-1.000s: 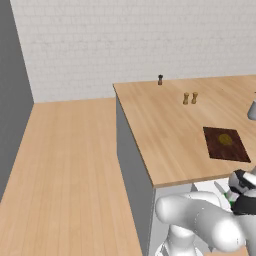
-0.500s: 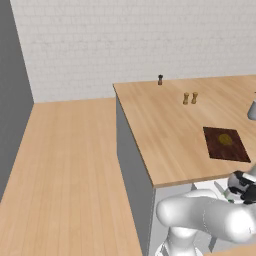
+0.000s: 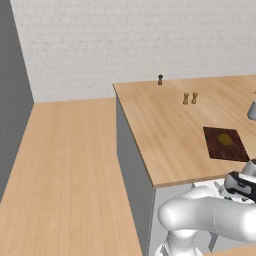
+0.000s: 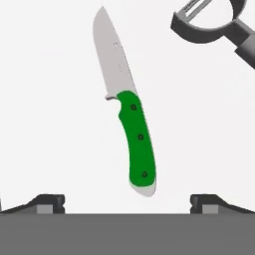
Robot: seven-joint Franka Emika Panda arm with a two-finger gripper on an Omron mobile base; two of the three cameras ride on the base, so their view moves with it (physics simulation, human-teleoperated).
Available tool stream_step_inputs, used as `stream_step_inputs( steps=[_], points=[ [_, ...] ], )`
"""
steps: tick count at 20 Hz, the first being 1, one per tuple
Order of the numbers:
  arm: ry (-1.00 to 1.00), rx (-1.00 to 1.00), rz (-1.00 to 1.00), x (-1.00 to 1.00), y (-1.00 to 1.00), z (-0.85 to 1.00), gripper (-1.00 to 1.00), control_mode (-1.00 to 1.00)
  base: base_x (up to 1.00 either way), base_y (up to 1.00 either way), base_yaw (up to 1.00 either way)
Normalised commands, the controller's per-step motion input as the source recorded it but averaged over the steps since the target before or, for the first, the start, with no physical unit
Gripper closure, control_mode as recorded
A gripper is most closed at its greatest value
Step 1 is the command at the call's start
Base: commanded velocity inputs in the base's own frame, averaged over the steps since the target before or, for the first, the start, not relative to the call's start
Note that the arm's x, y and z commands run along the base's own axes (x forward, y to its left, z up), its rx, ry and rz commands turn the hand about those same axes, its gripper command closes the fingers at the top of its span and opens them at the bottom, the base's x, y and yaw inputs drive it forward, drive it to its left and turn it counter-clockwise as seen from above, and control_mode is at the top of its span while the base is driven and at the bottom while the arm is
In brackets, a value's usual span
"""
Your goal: Place the appropriate cutting tool for cutting the avocado skin on the cutting board.
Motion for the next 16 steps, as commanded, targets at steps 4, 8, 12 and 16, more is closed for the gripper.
stream_step_inputs(
  steps=[4, 8, 12, 16],
  points=[
    [0.0, 0.0, 0.0, 0.03, -0.11, -0.3, -1.0, -1.0, 0.0, 0.0, 0.0],
    [0.0, 0.0, 0.0, 0.09, -0.04, -0.25, -1.0, -1.0, 0.0, 0.0, 0.0],
    [0.0, 0.0, 0.0, 0.09, -0.01, -0.27, -1.0, -1.0, 0.0, 0.0, 0.0],
    [0.0, 0.0, 0.0, 0.02, -0.02, -0.34, -1.0, -1.0, 0.0, 0.0, 0.0]
  ],
)
